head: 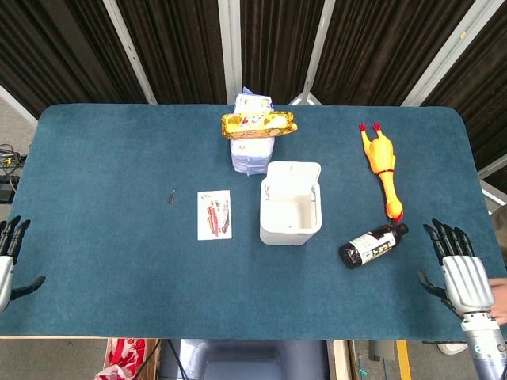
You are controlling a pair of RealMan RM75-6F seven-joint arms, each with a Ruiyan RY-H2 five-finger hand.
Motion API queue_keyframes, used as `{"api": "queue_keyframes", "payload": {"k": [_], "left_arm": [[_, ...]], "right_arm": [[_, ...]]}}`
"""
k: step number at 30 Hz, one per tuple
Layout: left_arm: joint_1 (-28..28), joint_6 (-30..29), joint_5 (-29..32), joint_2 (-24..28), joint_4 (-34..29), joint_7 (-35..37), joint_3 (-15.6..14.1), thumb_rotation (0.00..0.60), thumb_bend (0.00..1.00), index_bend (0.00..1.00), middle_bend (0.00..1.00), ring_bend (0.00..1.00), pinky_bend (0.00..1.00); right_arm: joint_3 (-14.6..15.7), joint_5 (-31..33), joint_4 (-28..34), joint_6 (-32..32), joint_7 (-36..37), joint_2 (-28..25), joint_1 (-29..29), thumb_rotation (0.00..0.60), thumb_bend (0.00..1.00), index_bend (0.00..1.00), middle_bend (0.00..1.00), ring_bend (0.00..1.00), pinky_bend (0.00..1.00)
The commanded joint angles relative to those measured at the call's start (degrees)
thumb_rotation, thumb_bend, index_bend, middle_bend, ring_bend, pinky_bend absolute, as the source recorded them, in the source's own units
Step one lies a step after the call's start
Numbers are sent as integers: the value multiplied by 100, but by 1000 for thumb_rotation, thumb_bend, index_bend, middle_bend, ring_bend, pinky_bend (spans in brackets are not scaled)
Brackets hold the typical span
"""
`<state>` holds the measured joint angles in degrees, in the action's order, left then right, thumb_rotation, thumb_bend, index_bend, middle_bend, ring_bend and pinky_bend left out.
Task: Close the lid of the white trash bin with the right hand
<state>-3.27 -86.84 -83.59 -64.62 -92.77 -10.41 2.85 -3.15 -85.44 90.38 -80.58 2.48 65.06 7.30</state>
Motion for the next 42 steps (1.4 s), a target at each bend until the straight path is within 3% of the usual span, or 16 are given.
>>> {"api": "queue_keyframes", "payload": {"k": [1,13,18,20,22,24,25,28,33,42], "left_arm": [[2,-1,1,0,3,-1,0,600,0,0,0,0,0],[23,-22,12,18,-29,48,0,600,0,0,0,0,0],[22,-1,69,41,-36,136,27,600,0,0,0,0,0],[24,5,90,53,-43,166,37,600,0,0,0,0,0],[28,8,105,63,-57,180,40,600,0,0,0,0,0],[28,14,113,72,-81,190,41,600,0,0,0,0,0],[26,14,112,75,-86,186,44,600,0,0,0,0,0],[12,24,108,70,-92,181,51,600,0,0,0,0,0],[-50,154,173,67,-139,195,70,600,0,0,0,0,0],[-90,267,260,104,-203,274,87,600,0,0,0,0,0]], "right_arm": [[-2,3,0,4,4,2,2,600,365,0,0,0,0],[-74,-80,126,-117,16,-41,25,600,365,0,0,0,0],[-310,67,657,-41,132,-301,169,600,365,0,0,0,0],[-465,224,961,118,173,-483,299,600,365,0,0,5,55],[-596,410,1226,318,201,-671,425,600,365,0,24,78,215],[-800,711,1520,596,201,-900,616,600,365,0,142,248,401],[-920,886,1654,738,193,-1009,724,600,364,0,251,365,494],[-1214,1392,1965,1171,181,-1287,1028,600,372,0,457,581,660],[-1699,2494,2375,2225,-15,-1757,1801,600,490,0,588,711,745],[-1969,3902,2490,2930,-545,-1811,2751,600,669,0,708,823,806]]}}
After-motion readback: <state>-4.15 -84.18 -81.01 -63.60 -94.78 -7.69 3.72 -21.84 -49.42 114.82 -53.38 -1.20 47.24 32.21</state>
